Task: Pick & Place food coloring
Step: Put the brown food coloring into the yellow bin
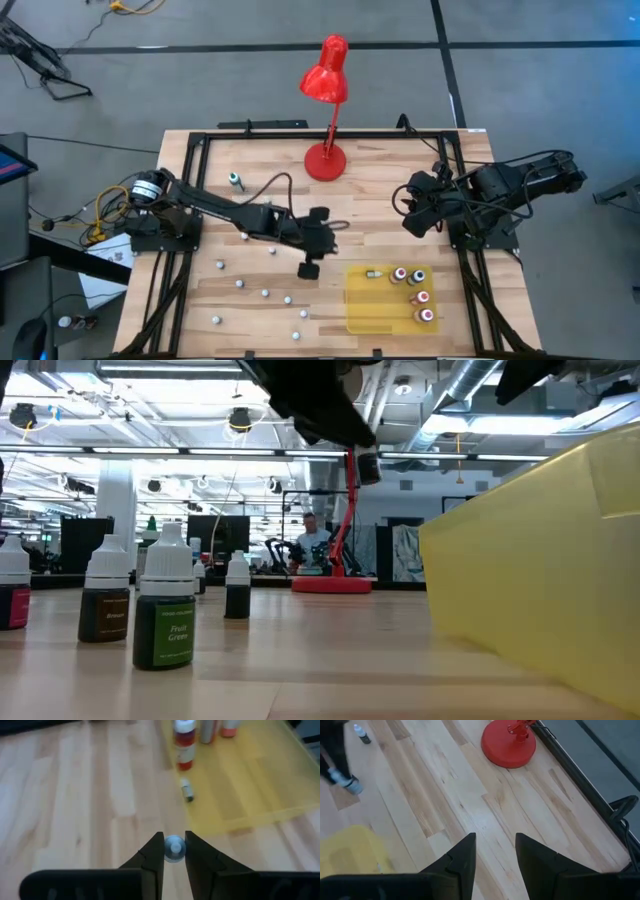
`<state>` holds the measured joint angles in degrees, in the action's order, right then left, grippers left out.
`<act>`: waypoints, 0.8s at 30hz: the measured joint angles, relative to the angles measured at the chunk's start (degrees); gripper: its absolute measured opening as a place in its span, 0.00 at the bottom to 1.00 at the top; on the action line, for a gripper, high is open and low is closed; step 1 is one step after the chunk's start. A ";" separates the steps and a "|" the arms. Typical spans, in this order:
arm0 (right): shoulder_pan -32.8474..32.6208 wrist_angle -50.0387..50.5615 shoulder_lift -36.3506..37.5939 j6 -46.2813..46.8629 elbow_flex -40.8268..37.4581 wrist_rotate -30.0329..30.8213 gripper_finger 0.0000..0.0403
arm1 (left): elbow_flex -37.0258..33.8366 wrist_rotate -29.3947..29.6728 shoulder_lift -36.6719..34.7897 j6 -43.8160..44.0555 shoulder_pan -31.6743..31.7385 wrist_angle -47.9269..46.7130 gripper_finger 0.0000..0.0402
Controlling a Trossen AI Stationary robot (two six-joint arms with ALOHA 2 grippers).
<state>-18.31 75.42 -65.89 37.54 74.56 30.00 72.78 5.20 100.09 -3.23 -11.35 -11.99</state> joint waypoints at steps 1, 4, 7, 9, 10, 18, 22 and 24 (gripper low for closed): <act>-0.07 0.00 0.00 -0.02 0.00 0.00 0.32 | 0.83 -0.04 0.87 0.01 -0.49 -0.47 0.12; -0.89 0.06 0.00 -0.51 -0.02 0.17 0.32 | 4.64 -0.53 4.89 0.01 -1.22 -0.37 0.12; -2.67 0.02 0.00 -0.48 -0.02 1.68 0.32 | 9.89 -2.15 9.40 -0.02 -1.58 -1.75 0.12; -4.43 0.04 0.00 -0.50 -0.02 3.89 0.32 | 13.54 -2.35 12.11 -0.19 -1.89 -4.62 0.12; -5.43 -0.01 0.02 -0.49 -0.06 5.36 0.32 | 15.59 -2.36 13.59 -0.21 -2.09 -5.76 0.12; -12.55 -4.15 4.57 0.88 -6.63 14.95 0.32 | 24.89 -3.17 21.32 -0.02 -3.56 -9.39 0.12; -14.52 -9.81 9.62 1.84 -12.87 15.47 0.32 | 25.37 -3.31 22.03 0.93 -3.88 -8.85 0.12; -15.11 -13.25 12.29 1.87 -16.02 15.43 0.32 | 25.44 -3.10 21.99 1.66 -3.92 -8.20 0.12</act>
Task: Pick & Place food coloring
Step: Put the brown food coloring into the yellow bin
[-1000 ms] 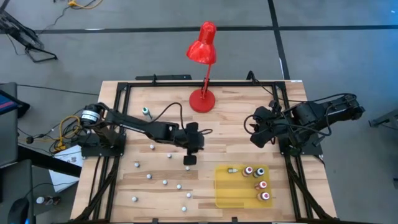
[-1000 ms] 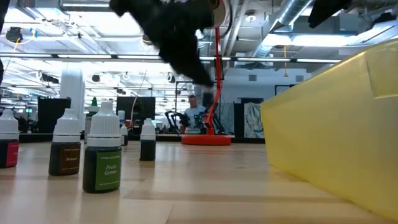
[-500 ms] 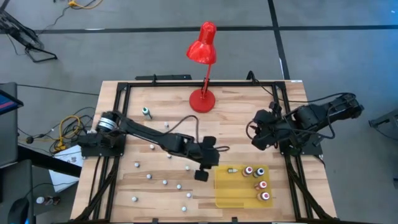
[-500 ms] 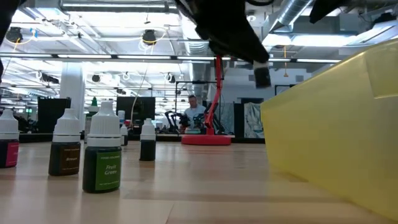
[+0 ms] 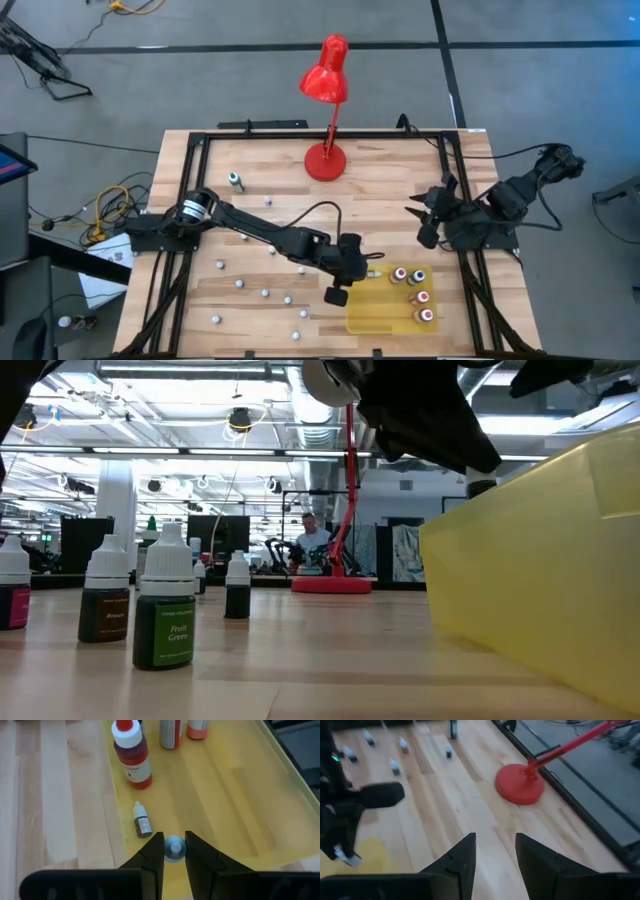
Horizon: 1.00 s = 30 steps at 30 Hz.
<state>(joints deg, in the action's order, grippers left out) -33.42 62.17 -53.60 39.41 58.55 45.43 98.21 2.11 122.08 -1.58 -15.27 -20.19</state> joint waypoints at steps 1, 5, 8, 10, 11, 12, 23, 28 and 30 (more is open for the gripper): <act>-0.17 -2.01 1.31 -0.42 -1.43 0.04 0.32 | 0.00 0.14 0.00 0.49 0.01 0.49 0.12; -0.30 -8.54 5.73 -2.39 -6.71 -0.16 0.32 | 0.03 -0.59 0.28 0.71 -0.11 1.89 0.12; -0.32 -12.71 8.24 -4.51 -10.10 -0.27 0.32 | -0.05 -0.48 2.25 1.08 -0.45 1.49 0.12; -0.32 -14.92 9.56 -5.37 -12.01 -0.60 0.32 | -0.09 -1.02 3.92 1.70 -0.47 3.26 0.12; -0.32 -15.73 10.09 -5.41 -12.71 -0.77 0.32 | -0.09 -1.35 4.15 1.88 -0.48 2.93 0.12; -0.32 -16.59 10.58 -5.39 -13.42 -0.96 0.32 | -0.08 -1.60 4.55 2.27 -0.48 2.62 0.12; -0.32 -20.10 11.25 -4.93 -18.77 -1.99 0.32 | -0.02 -0.49 5.44 2.85 -0.39 2.72 0.12; -0.32 -20.98 11.05 -4.91 -19.57 -1.97 0.32 | -0.02 -2.10 5.57 1.30 -0.39 2.49 0.12; -0.25 -20.99 10.99 -4.91 -19.57 -1.99 0.32 | -0.02 -2.14 5.57 0.69 -0.39 2.20 0.12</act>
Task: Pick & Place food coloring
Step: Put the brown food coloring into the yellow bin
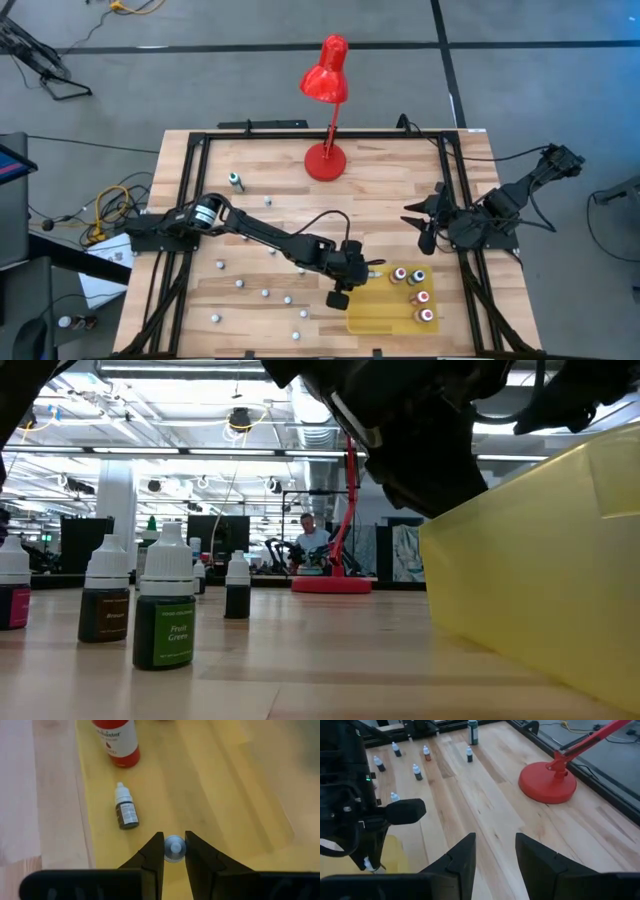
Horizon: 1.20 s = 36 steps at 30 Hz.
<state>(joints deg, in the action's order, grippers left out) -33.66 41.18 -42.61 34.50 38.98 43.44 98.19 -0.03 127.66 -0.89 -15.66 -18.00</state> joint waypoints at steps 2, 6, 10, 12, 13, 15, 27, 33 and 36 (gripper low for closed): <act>0.01 -0.10 0.00 0.01 0.00 0.00 0.32 | 0.00 0.00 0.00 -0.04 0.00 -0.96 0.12; 0.02 -0.10 -0.13 0.13 0.00 -0.02 0.32 | 0.00 0.85 0.00 -0.02 0.16 -1.84 0.12; 0.02 -0.11 -0.13 0.12 0.00 -0.03 0.32 | 0.00 0.56 0.00 -0.45 0.22 -1.84 0.12; 0.02 -0.10 -0.13 0.11 0.00 -0.04 0.32 | 0.00 0.55 -0.01 -1.01 0.22 -1.84 0.12; 0.02 -0.10 -0.13 0.11 0.00 -0.04 0.32 | 0.00 0.55 0.00 -1.17 0.22 -1.84 0.12; 0.02 -0.10 -0.13 0.09 0.00 -0.04 0.32 | 0.00 0.55 0.00 -1.24 0.22 -1.84 0.12; 0.02 -0.10 -0.13 0.04 0.04 -0.09 0.32 | 0.00 0.61 0.00 -1.70 0.22 -1.82 0.14; 0.02 -0.10 -0.13 0.02 0.04 -0.13 0.32 | 0.00 0.31 0.00 -3.05 0.22 -1.54 0.18; 0.02 -0.10 -0.13 0.02 0.04 -0.13 0.32 | -0.04 0.26 0.00 -3.06 0.22 -0.82 0.17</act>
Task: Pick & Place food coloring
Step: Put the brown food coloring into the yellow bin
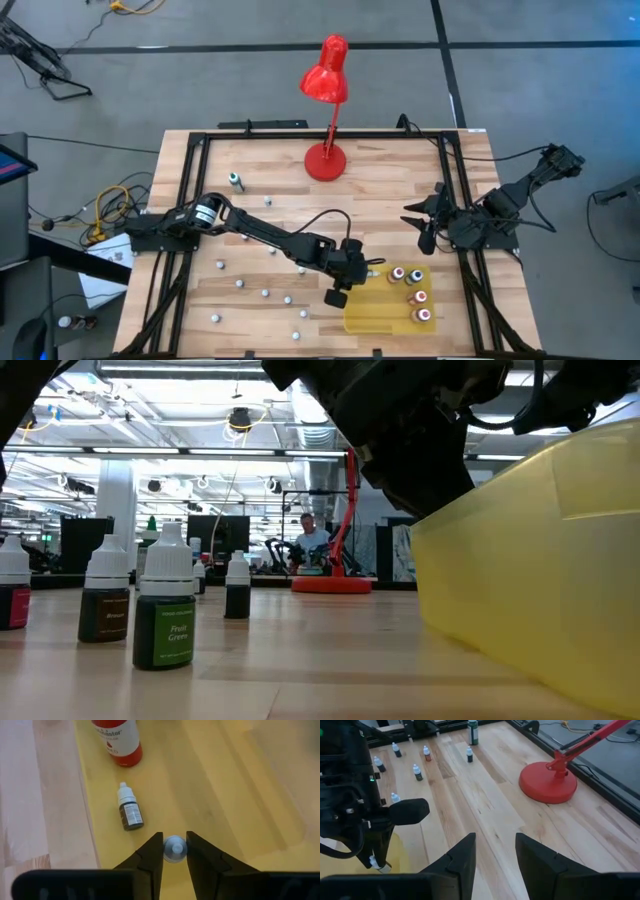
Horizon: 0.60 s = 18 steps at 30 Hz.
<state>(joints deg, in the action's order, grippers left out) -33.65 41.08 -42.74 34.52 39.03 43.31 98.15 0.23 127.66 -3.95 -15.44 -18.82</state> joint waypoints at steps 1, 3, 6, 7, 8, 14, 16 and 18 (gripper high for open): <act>0.00 0.00 0.00 0.00 0.00 0.00 0.32 | 0.00 0.00 0.00 -0.03 0.00 0.39 0.17; 0.00 0.00 0.00 0.00 0.00 0.00 0.32 | 0.00 0.00 0.00 -0.38 0.00 1.19 0.16; 0.00 0.00 0.00 0.00 0.00 0.00 0.32 | 0.00 0.02 0.00 -0.58 0.00 2.28 0.15; 0.00 0.00 0.00 0.00 0.02 0.00 0.32 | 0.00 0.04 0.00 -0.86 0.00 2.47 0.15; 0.00 0.00 0.00 0.00 0.00 0.00 0.32 | 0.00 0.04 0.00 -1.04 0.00 2.48 0.15; 0.00 0.00 0.00 0.00 0.02 0.00 0.32 | 0.00 0.07 0.00 -1.16 0.00 1.29 0.15; 0.00 0.00 0.00 0.00 0.02 0.00 0.32 | 0.00 0.09 0.00 -1.14 0.00 1.17 0.15; -0.02 0.00 0.00 0.00 0.02 0.00 0.32 | 0.00 0.07 0.00 -1.01 0.00 1.17 0.15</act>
<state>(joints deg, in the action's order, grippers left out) -33.67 41.08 -42.74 34.52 39.05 43.31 98.15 0.30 127.66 -4.95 -15.44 -17.65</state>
